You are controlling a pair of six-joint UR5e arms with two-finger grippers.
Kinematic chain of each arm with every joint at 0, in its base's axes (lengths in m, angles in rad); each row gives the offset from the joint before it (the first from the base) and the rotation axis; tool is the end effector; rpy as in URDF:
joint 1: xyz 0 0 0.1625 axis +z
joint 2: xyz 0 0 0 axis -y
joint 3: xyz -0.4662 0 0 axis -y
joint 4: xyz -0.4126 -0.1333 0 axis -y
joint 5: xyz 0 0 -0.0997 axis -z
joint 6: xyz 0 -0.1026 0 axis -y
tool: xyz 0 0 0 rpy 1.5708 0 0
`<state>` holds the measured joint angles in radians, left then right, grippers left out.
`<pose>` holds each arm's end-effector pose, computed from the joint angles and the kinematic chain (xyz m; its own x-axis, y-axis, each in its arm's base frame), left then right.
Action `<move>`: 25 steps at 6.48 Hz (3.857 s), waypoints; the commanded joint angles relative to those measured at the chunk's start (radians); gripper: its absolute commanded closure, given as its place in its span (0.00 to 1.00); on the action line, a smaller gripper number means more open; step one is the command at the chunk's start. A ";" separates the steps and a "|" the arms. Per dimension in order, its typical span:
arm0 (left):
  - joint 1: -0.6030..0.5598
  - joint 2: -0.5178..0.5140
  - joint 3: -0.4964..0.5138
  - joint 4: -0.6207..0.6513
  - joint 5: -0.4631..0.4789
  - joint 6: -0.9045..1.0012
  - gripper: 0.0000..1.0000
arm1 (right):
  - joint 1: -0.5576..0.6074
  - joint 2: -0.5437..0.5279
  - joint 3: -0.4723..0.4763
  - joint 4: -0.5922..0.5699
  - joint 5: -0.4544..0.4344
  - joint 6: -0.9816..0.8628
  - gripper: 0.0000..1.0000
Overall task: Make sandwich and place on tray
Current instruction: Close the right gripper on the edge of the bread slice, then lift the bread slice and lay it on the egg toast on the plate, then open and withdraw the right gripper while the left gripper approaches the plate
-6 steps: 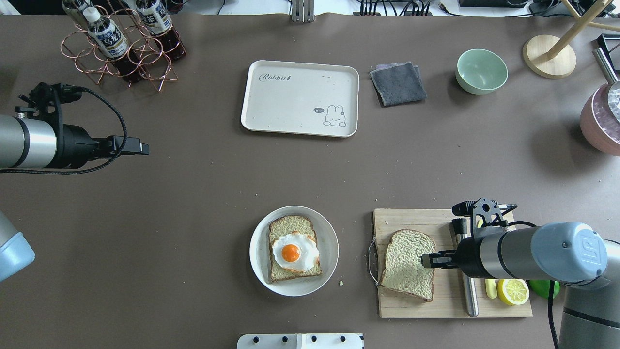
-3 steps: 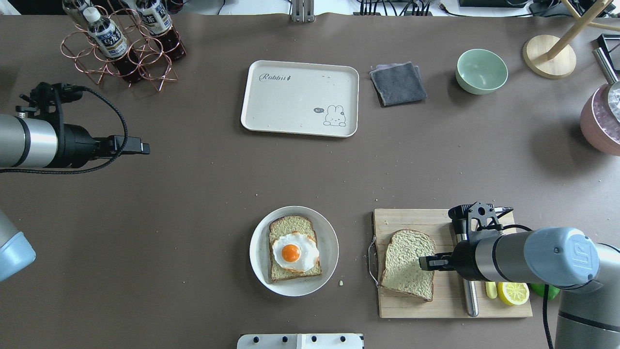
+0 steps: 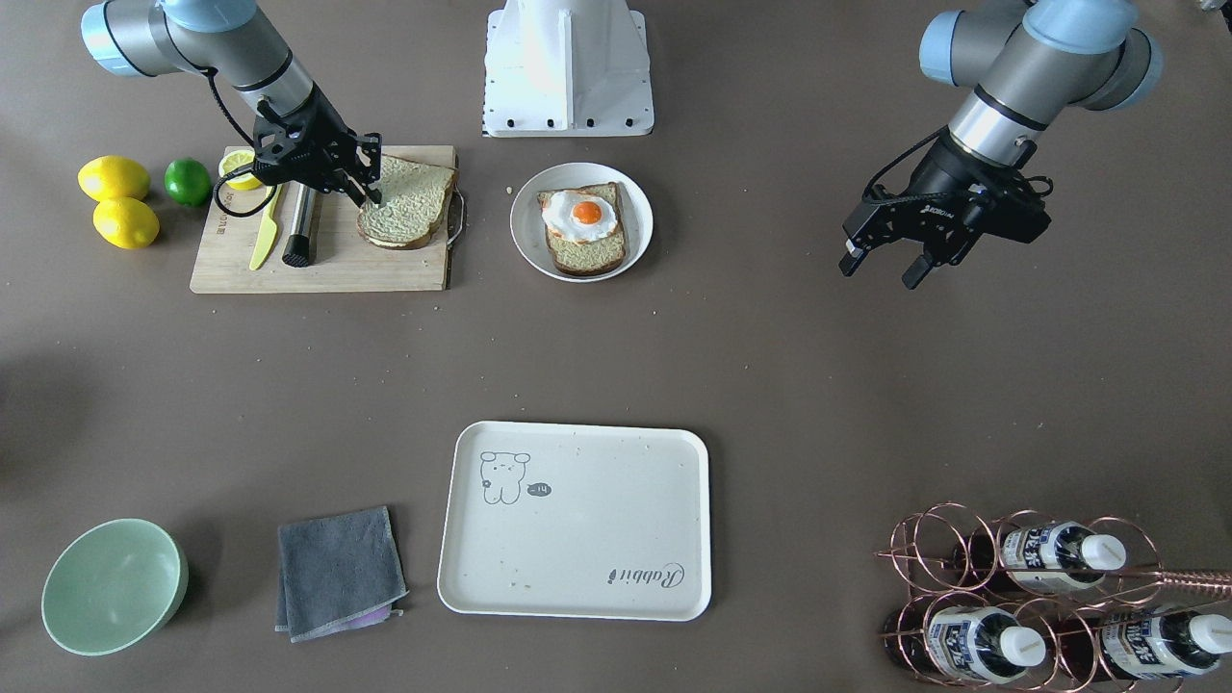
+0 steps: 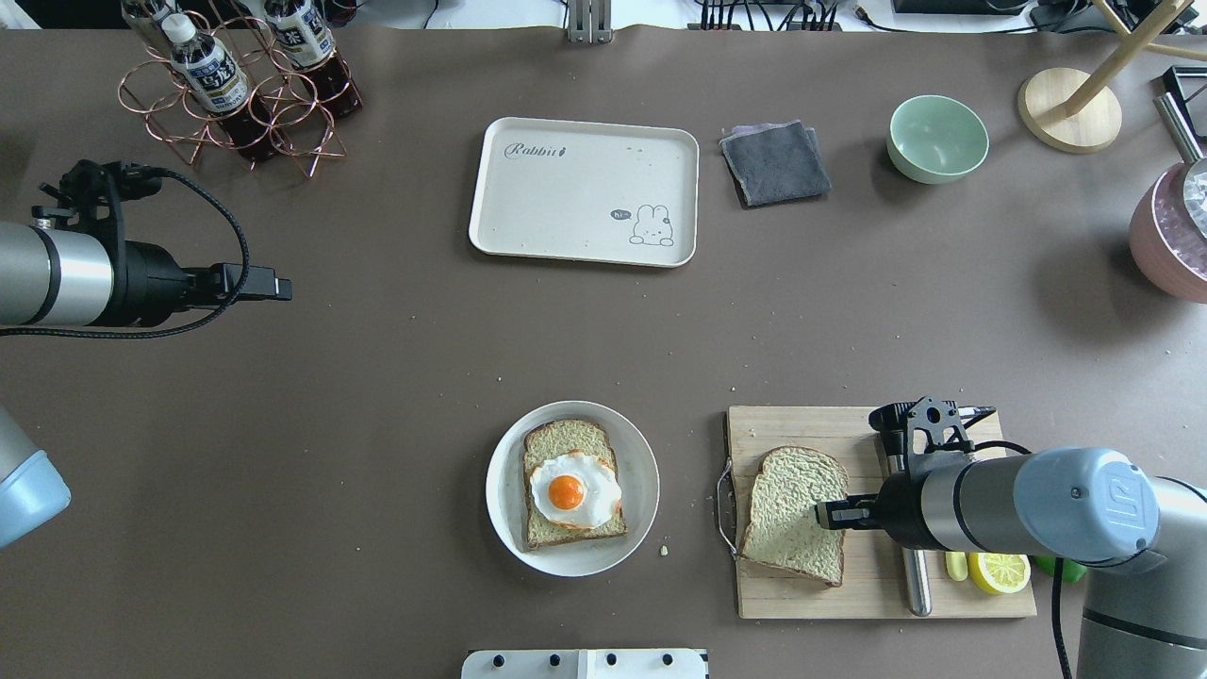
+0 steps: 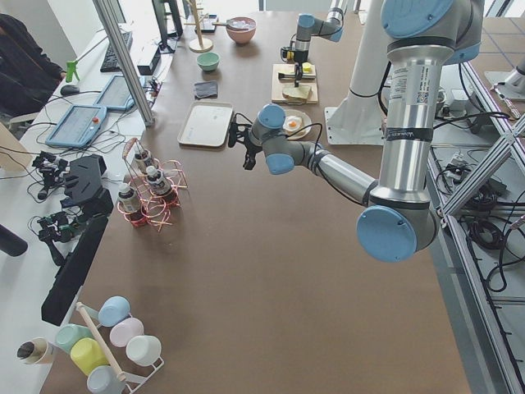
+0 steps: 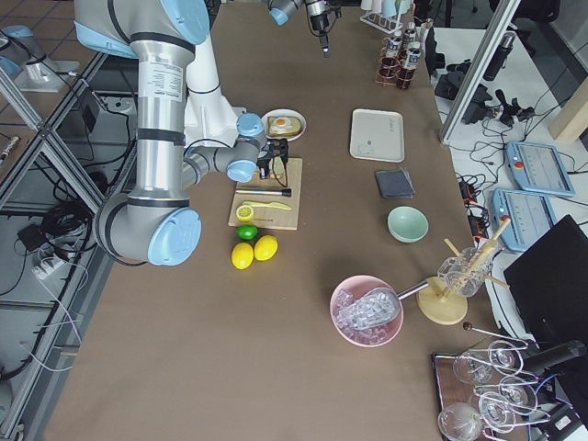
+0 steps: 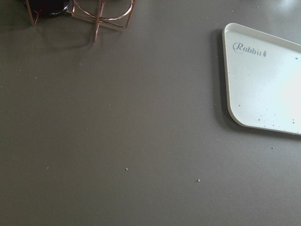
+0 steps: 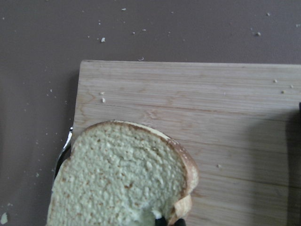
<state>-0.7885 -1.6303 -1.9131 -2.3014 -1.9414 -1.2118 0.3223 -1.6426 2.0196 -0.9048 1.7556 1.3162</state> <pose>0.3099 -0.4482 0.4168 0.4312 0.0307 -0.9017 0.2974 0.9387 0.1742 -0.4262 -0.2630 0.4403 0.5028 -0.0931 0.8594 -0.0353 0.9911 0.1280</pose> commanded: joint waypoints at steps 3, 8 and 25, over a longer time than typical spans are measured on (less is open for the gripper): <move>0.000 -0.022 0.009 0.014 -0.001 -0.002 0.05 | 0.205 0.014 -0.014 0.195 0.246 0.062 1.00; 0.000 -0.059 0.055 0.013 0.001 -0.002 0.05 | 0.106 0.421 -0.263 0.233 0.141 0.142 1.00; 0.198 -0.152 0.019 0.031 0.146 -0.214 0.03 | 0.383 0.437 -0.206 -0.109 0.324 -0.018 0.00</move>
<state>-0.6764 -1.7784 -1.8764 -2.2703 -1.8711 -1.3787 0.6285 -1.2042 1.8225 -0.9786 2.0300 1.3076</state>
